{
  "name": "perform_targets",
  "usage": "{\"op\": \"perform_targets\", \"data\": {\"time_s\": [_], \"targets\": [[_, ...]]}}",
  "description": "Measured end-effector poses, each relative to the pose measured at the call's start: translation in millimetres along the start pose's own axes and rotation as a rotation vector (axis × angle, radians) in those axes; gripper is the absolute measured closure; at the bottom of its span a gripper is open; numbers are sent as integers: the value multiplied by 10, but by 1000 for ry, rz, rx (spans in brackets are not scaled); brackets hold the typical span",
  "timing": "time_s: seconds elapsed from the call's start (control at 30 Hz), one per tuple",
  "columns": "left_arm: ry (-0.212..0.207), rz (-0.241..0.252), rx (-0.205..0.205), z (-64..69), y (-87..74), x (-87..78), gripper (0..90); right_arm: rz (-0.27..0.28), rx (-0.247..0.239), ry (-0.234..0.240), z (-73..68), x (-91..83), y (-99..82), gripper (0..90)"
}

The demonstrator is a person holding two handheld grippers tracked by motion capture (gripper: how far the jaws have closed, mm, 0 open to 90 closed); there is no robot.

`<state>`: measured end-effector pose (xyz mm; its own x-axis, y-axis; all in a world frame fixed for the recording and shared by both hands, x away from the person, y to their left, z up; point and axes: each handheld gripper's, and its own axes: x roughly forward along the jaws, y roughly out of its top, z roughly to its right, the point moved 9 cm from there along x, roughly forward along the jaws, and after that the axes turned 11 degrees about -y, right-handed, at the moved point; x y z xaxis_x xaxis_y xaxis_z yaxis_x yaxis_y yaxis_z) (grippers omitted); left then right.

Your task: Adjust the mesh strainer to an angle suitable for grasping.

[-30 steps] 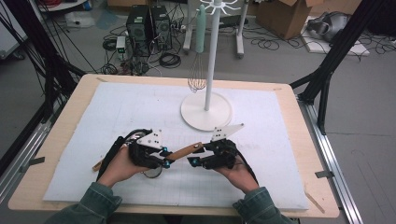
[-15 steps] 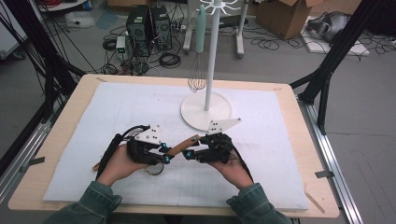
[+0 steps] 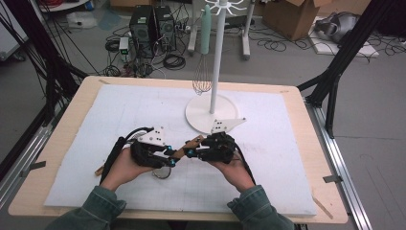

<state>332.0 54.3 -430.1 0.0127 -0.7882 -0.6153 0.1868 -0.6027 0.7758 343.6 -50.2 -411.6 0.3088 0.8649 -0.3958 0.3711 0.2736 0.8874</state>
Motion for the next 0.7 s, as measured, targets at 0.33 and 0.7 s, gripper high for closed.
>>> {"op": "perform_targets", "data": {"time_s": [0.33,0.7], "targets": [[-49,42,-12,38,14,-34,679,9,-25,40,-89,-34,75,721],[-111,81,-24,79,35,-47,657,1,-89,65,-194,-73,188,722]]}}
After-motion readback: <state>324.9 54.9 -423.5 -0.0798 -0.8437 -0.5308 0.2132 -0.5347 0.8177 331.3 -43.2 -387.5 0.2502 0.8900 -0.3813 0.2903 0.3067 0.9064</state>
